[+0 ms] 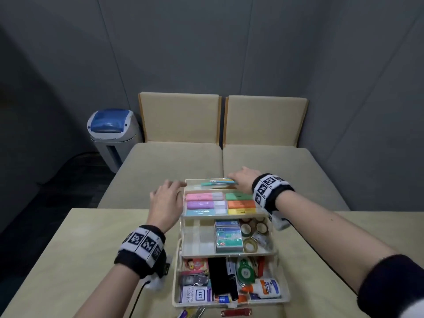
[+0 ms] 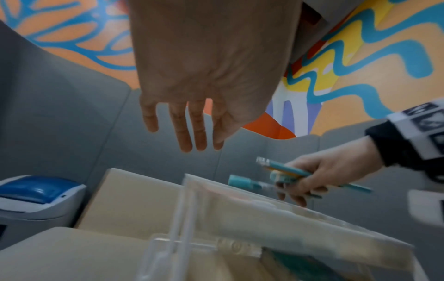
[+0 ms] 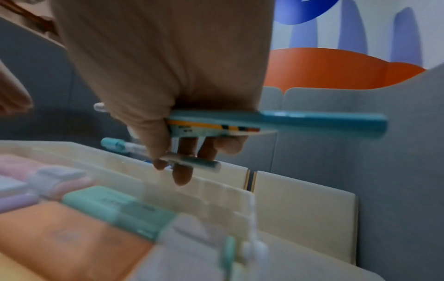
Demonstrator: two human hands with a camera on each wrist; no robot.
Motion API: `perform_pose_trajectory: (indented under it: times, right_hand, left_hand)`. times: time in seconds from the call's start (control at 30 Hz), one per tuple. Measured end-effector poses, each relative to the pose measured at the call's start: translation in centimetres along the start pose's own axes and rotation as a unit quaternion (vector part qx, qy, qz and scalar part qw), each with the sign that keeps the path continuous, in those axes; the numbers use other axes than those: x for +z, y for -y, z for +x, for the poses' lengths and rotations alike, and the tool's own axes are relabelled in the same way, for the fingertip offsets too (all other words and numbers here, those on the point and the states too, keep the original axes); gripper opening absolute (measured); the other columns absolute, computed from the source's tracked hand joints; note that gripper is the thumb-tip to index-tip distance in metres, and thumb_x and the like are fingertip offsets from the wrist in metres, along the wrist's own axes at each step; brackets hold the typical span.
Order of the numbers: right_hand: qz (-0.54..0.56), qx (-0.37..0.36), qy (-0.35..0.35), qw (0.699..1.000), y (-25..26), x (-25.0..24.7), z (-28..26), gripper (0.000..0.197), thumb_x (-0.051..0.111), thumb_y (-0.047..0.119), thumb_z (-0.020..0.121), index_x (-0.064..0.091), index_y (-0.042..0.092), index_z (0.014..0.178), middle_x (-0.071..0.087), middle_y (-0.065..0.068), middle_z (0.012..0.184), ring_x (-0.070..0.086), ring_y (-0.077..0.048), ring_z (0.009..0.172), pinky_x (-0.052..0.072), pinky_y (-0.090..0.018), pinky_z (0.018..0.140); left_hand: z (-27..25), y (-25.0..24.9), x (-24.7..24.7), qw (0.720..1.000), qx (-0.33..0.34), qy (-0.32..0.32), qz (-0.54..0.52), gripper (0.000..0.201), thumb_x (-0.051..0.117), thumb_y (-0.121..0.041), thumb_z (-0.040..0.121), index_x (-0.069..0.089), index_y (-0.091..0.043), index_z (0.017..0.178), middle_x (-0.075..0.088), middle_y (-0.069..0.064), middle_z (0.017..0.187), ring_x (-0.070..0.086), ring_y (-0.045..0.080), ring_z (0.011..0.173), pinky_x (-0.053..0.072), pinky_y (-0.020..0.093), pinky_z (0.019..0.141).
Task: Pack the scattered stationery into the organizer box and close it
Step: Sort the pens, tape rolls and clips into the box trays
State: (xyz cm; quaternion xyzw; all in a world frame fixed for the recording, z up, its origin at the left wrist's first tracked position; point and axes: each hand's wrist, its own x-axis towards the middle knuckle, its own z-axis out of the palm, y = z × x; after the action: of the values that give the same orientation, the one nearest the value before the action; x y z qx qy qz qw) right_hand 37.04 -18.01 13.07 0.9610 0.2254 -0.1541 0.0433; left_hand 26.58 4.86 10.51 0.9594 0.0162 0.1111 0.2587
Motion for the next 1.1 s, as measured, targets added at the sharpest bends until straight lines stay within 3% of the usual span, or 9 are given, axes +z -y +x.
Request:
perform_pose_trajectory:
  times: [0.13,0.27,0.37,0.57,0.67,0.77,0.93,1.1]
  right_hand:
    - [-0.019,-0.029,0.01,0.999,2.5,-0.1,1.6,0.03,0.04,0.012,0.097,0.051,0.014,0.125,0.059,-0.012,0.12,0.05,-0.031,0.115,0.041,-0.037,0.088]
    - [0.003,-0.031,-0.034,0.999,3.1,-0.4,2.1,0.018,0.052,0.016,0.094,0.059,0.013,0.111,0.063,-0.011,0.11,0.057,-0.03,0.105,0.045,-0.034,0.081]
    - [0.037,-0.014,-0.055,0.998,3.0,-0.3,2.0,0.024,0.056,0.018,0.092,0.057,0.014,0.116,0.063,-0.01,0.112,0.057,-0.029,0.105,0.049,-0.037,0.084]
    - [0.062,-0.016,-0.071,0.995,2.6,0.7,1.7,0.026,0.053,0.015,0.093,0.061,0.015,0.119,0.06,-0.01,0.115,0.055,-0.027,0.108,0.044,-0.036,0.087]
    - [0.052,0.003,-0.096,0.994,2.4,1.4,1.3,0.029,0.047,0.02,0.097,0.061,0.022,0.122,0.056,-0.007,0.115,0.05,-0.026,0.111,0.042,-0.038,0.09]
    - [0.031,0.025,-0.112,0.993,1.9,2.1,0.7,0.031,0.044,0.021,0.098,0.058,0.027,0.125,0.053,-0.006,0.115,0.049,-0.025,0.109,0.042,-0.039,0.089]
    - [0.061,0.036,-0.149,0.986,2.2,2.0,0.0,0.021,0.045,0.008,0.094,0.053,0.016,0.111,0.059,-0.007,0.105,0.057,-0.026,0.095,0.043,-0.034,0.076]
    - [0.03,0.034,-0.133,0.99,3.4,2.3,-0.1,0.028,0.048,0.009,0.095,0.062,0.018,0.117,0.055,-0.007,0.11,0.053,-0.026,0.105,0.043,-0.035,0.084]
  left_hand:
    - [-1.6,2.0,-0.5,1.0,0.004,0.012,-0.006,0.029,0.042,-0.015,0.096,0.057,-0.026,0.118,0.055,-0.004,0.115,0.055,0.016,0.106,0.03,0.036,0.094]
    - [-2.2,2.7,-0.1,0.999,0.011,0.041,-0.01,0.026,0.042,-0.021,0.097,0.056,-0.03,0.117,0.053,-0.007,0.113,0.056,0.013,0.106,0.03,0.035,0.094]
    - [-2.1,2.4,0.1,0.999,0.022,0.047,-0.016,0.024,0.043,-0.024,0.097,0.056,-0.03,0.116,0.053,-0.008,0.111,0.056,0.012,0.106,0.028,0.031,0.088]
    - [-1.8,1.3,0.8,0.997,0.037,0.062,-0.035,0.021,0.044,-0.028,0.097,0.057,-0.03,0.114,0.053,-0.009,0.107,0.055,0.011,0.104,0.028,0.029,0.088]
    - [-1.5,1.0,1.0,0.997,0.044,0.057,-0.037,0.02,0.045,-0.027,0.097,0.058,-0.029,0.112,0.052,-0.01,0.105,0.055,0.01,0.103,0.027,0.028,0.084]
    - [-1.6,0.9,1.0,0.996,0.05,0.062,-0.038,0.019,0.045,-0.027,0.097,0.057,-0.029,0.112,0.052,-0.011,0.105,0.055,0.009,0.102,0.028,0.028,0.085]
    - [-2.2,1.0,1.1,0.995,0.046,0.073,-0.041,0.019,0.046,-0.027,0.097,0.058,-0.028,0.112,0.053,-0.011,0.103,0.057,0.009,0.102,0.032,0.03,0.086]
    - [-2.8,1.4,0.7,0.995,0.053,0.076,-0.047,0.018,0.047,-0.026,0.096,0.059,-0.03,0.11,0.057,-0.011,0.103,0.058,0.008,0.099,0.039,0.035,0.092]
